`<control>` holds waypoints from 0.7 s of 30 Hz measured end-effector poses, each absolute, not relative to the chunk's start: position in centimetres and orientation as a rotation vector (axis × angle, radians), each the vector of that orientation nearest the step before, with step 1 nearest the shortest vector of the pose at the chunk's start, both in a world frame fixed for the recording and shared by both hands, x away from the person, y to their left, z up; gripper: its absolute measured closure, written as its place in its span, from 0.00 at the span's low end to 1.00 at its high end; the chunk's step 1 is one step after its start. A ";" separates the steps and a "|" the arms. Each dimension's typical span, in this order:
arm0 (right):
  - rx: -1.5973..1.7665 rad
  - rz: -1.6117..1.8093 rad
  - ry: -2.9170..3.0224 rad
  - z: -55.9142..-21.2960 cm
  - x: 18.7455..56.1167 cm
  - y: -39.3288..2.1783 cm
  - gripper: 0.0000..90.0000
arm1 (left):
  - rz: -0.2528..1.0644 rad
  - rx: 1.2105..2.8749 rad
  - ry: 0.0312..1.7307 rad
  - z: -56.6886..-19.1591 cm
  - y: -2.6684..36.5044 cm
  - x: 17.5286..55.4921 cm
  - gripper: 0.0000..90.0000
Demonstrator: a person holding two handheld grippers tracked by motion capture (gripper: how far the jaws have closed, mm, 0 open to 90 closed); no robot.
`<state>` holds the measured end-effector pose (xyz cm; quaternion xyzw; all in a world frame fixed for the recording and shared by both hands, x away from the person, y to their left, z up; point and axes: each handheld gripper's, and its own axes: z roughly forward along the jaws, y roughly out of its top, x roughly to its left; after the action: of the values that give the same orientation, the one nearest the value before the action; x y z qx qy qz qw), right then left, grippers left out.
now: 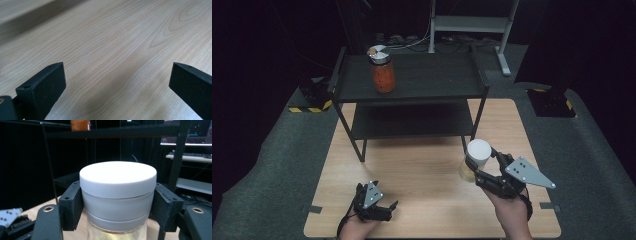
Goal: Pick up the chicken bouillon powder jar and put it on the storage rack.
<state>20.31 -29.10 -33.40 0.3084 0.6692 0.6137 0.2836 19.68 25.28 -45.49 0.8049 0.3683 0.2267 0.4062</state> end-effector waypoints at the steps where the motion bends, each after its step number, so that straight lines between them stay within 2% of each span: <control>1: 0.816 1.653 1.787 -33.0 20.6 -28.9 0.37 | 0.572 2.030 0.929 -45.5 25.3 19.7 0.01; 21: 0.739 1.711 1.761 -29.4 24.1 -26.3 0.37 | 0.554 2.019 0.942 -45.5 25.5 19.8 0.01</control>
<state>24.06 -26.31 -29.43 0.2762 0.6584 0.6396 0.2847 19.85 25.53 -45.49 0.8020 0.3743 0.2199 0.4102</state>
